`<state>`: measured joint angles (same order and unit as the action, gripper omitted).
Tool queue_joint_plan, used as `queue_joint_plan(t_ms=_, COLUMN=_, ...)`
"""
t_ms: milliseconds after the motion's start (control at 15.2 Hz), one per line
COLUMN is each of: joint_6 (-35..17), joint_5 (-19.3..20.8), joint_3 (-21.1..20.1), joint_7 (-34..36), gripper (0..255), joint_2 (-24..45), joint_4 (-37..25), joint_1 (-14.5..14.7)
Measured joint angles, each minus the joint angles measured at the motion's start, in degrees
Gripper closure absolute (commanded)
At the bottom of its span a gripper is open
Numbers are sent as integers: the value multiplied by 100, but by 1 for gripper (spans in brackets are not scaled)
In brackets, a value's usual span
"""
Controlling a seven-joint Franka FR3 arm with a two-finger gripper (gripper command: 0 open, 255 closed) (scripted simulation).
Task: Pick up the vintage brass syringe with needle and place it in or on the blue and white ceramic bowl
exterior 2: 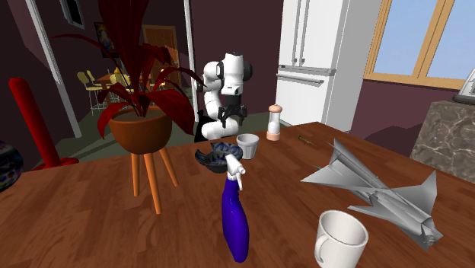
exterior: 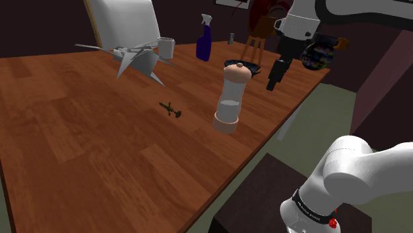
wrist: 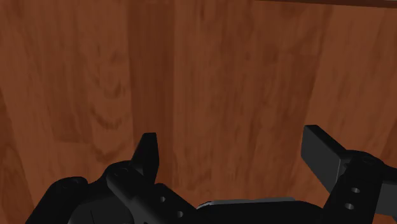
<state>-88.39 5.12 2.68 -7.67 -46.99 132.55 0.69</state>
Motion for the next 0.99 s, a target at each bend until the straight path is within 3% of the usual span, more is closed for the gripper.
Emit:
queue_joint_plan(t_ms=264, joint_6=-137, joint_5=-169, joint_3=-224, joint_7=265, gripper=0, joint_2=190, joint_4=-89, joint_1=75)
queue_joint_plan(t_ms=990, joint_6=-1025, joint_5=-790, joint_3=-1389, joint_7=1648, gripper=0, joint_2=1278, joint_4=-560, joint_1=363)
